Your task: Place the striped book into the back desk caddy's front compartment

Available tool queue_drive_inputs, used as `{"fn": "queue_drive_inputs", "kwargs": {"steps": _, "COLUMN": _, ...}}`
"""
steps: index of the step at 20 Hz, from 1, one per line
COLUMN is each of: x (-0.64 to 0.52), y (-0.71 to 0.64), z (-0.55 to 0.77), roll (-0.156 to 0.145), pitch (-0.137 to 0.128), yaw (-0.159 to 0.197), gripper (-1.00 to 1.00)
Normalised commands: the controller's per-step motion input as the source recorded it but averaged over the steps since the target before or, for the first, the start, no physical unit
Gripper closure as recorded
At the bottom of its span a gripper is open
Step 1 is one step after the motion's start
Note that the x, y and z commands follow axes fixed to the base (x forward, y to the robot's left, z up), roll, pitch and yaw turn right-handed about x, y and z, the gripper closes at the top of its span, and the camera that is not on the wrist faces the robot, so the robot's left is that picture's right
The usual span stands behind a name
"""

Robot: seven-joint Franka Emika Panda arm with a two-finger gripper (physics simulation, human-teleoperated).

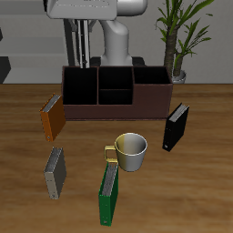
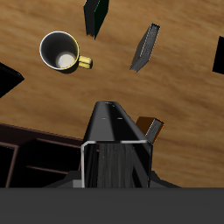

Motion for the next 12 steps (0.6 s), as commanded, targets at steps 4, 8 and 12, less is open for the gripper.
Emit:
{"fn": "queue_drive_inputs", "kwargs": {"steps": 4, "x": -0.3, "y": 0.19, "z": 0.11, "roll": 0.018, "pitch": -0.024, "yaw": -0.001, "gripper": 1.0}}
{"fn": "queue_drive_inputs", "kwargs": {"steps": 8, "x": -0.28, "y": 0.23, "z": 0.13, "roll": 0.01, "pitch": -0.045, "yaw": -0.012, "gripper": 1.0}}
{"fn": "queue_drive_inputs", "kwargs": {"steps": 12, "x": -0.32, "y": 0.38, "z": -0.11, "roll": 0.065, "pitch": 0.012, "yaw": 0.057, "gripper": 1.0}}
